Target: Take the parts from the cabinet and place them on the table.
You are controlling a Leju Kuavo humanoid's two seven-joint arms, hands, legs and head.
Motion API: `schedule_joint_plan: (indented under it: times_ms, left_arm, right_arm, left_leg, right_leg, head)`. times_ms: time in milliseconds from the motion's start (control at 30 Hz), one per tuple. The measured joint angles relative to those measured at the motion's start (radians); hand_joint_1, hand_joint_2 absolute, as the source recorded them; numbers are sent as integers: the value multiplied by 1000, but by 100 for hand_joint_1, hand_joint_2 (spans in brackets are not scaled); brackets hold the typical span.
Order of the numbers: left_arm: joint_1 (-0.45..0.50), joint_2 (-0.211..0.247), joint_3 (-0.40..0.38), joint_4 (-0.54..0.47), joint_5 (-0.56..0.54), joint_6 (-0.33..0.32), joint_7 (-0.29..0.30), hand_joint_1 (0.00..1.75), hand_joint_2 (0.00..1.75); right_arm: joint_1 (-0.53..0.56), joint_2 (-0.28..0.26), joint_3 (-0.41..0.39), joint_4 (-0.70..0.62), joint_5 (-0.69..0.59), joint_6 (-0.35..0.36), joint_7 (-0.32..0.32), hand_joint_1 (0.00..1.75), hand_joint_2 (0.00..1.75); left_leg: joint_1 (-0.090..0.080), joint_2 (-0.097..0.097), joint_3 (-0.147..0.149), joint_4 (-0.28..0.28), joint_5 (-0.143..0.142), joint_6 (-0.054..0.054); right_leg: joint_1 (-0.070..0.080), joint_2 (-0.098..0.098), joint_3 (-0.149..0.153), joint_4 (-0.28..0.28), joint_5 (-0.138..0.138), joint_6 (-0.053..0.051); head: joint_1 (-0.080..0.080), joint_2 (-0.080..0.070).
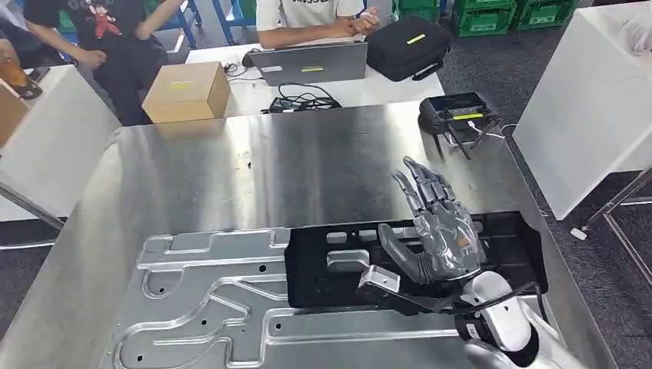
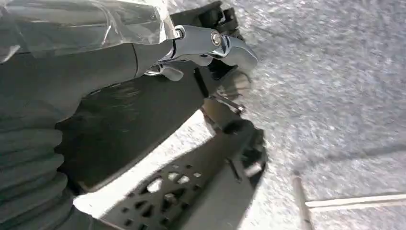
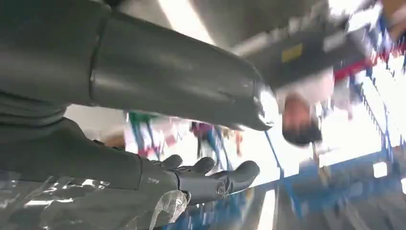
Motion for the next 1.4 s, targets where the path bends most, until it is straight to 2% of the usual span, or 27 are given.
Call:
schedule_joint_plan:
  times_ms: [67,100,133,167,200,267,300,333,367,400,467,500,567,633,667,700,767,833,933,1000,1067,1133,1167,1267,1333,1367,1400]
  left_arm:
    - [5,-4,1,0,10,0,0,0,175]
    - [8,-5,2,0,14,0,-1,0,175]
    - [10,1,5,1,17,0,-2,0,175]
    - [11,7,8,2,21,0,-4,0,175]
    - [12,6,9,2,23,-2,-8,0,175]
    - [21,9,12,3,27,0,-8,0,175]
    - [25,7,15,2,27,-2,-9,0,175]
    - [26,7,16,3,27,-2,-10,0,175]
    - [26,6,17,3,27,-3,-9,0,175]
    - [26,5,17,3,27,-3,-9,0,0]
    - [28,4,18,3,29,-3,-9,0,0]
    - [28,4,18,3,33,0,-9,0,0]
    - [28,4,20,3,45,0,2,0,0]
    - [26,5,23,3,50,9,20,0,0]
    - [22,8,24,3,45,21,30,0,0]
    - [20,6,24,3,42,29,40,0,0]
    - [19,6,24,3,42,33,47,0,0]
    - [18,8,25,3,47,34,49,0,0]
    - [8,8,27,3,49,32,49,0,0]
    - [5,8,29,3,50,32,50,0,0]
    - [10,8,31,3,51,31,54,0,0]
    - [20,7,31,3,57,27,55,0,0]
    - [22,8,32,3,63,24,56,0,0]
    - [28,8,35,3,70,20,54,0,0]
    - [28,8,38,3,76,18,53,0,0]
    - [25,7,40,3,78,16,53,0,0]
    - [28,7,41,3,81,15,53,0,0]
  right_arm:
    - [10,-6,0,0,-112,60,25,0,0]
    - [14,-15,-2,1,-211,114,50,0,0]
    - [23,-26,-3,5,-285,153,70,0,0]
    - [28,-39,-2,11,-346,200,94,0,0]
    - [40,-55,-1,22,-390,227,110,0,0]
    - [58,-79,0,31,-407,231,114,0,0]
    - [58,-93,0,35,-404,230,119,0,0]
    - [64,-105,-1,40,-396,225,123,0,0]
    - [66,-113,-1,42,-382,214,124,0,0]
    - [70,-125,-2,44,-372,206,126,0,0]
    - [86,-145,-2,56,-350,190,126,0,0]
    - [94,-155,-2,59,-322,177,118,0,0]
    - [101,-167,-6,63,-245,131,91,0,0]
    - [104,-170,-15,63,-168,74,63,0,0]
    - [103,-169,-21,60,-129,42,48,0,0]
    - [105,-168,-30,52,-96,15,37,0,0]
    - [107,-153,-41,34,-67,-29,19,0,0]
    - [102,-134,-50,13,-60,-62,11,0,0]
    - [100,-113,-66,-24,-59,-67,11,0,0]
    - [99,-103,-68,-35,-57,-67,11,0,0]
    - [99,-96,-72,-47,-57,-69,11,0,0]
    - [99,-90,-82,-60,-65,-96,2,0,0]
    - [100,-81,-87,-67,-74,-122,-3,0,0]
    - [103,-73,-95,-79,-67,-160,-7,0,0]
    - [113,-65,-103,-89,-53,-175,-7,0,0]
    - [114,-61,-105,-93,-46,-184,-7,0,0]
    - [114,-60,-106,-98,-43,-192,-7,0,0]
  left_leg:
    - [-20,-1,47,-116,71,40]
    - [-37,-4,89,-211,118,74]
    - [-63,1,124,-292,153,115]
    - [-93,-8,140,-341,159,134]
    - [-96,-6,146,-366,160,139]
    - [-94,-3,148,-373,166,131]
    - [-82,-2,164,-398,178,117]
    - [-74,1,174,-411,186,102]
    - [-69,3,180,-420,187,106]
    - [-65,3,181,-420,188,106]
    - [-58,3,180,-420,187,105]
    - [-54,2,181,-419,186,104]
    - [-45,0,183,-414,181,94]
    - [-39,0,178,-382,162,70]
    - [-42,-1,164,-359,150,61]
    - [-42,-1,155,-343,149,60]
    - [-43,-1,154,-350,154,59]
    - [-40,-1,147,-335,133,48]
    - [-22,-1,83,-135,2,16]
    - [-18,-1,66,-39,-38,12]
    - [-18,-1,125,-118,-1,20]
    - [-26,-1,246,-327,74,50]
    - [-32,1,277,-398,73,65]
    - [-40,4,259,-400,97,59]
    - [-33,6,261,-451,150,75]
    - [-36,8,256,-461,164,70]
    - [-35,9,243,-459,176,75]
  right_leg:
    - [21,3,8,-4,-2,-3]
    - [30,7,14,-11,0,-7]
    - [23,3,19,-21,4,-13]
    - [35,5,22,-28,6,-14]
    - [30,2,22,-35,10,-17]
    - [32,-1,21,-41,13,-19]
    - [45,1,22,-40,12,-18]
    - [42,0,20,-23,3,-15]
    - [43,2,0,18,-28,-4]
    - [42,2,-29,83,-64,3]
    - [31,1,-102,228,-123,16]
    - [26,-1,-113,249,-119,24]
    - [12,-4,-62,149,-52,43]
    - [-5,-10,24,-16,21,70]
    - [-2,1,29,-27,8,64]
    - [-3,4,23,-24,11,28]
    - [1,3,18,-21,13,15]
    - [0,-2,12,-23,18,1]
    - [-3,-6,0,-23,27,-15]
    - [-3,-11,-8,-23,32,-22]
    - [-1,-11,-17,-23,42,-25]
    - [4,-9,-23,-28,55,-26]
    - [2,-10,-24,-33,65,-24]
    - [-9,-14,-31,-54,97,0]
    - [-6,-14,-30,-74,109,9]
    - [-3,-12,-38,-58,68,7]
    - [-1,-11,-57,0,4,5]
  head:
    - [0,0]
    - [0,0]
    - [0,0]
    - [1,0]
    - [1,0]
    - [1,0]
    - [0,0]
    - [1,0]
    - [2,0]
    - [2,0]
    - [3,0]
    - [2,0]
    - [3,0]
    - [3,0]
    - [3,0]
    - [2,0]
    - [2,0]
    - [2,0]
    - [1,0]
    - [2,0]
    - [2,0]
    - [2,0]
    - [2,0]
    - [2,0]
    - [2,0]
    - [3,0]
    - [3,0]
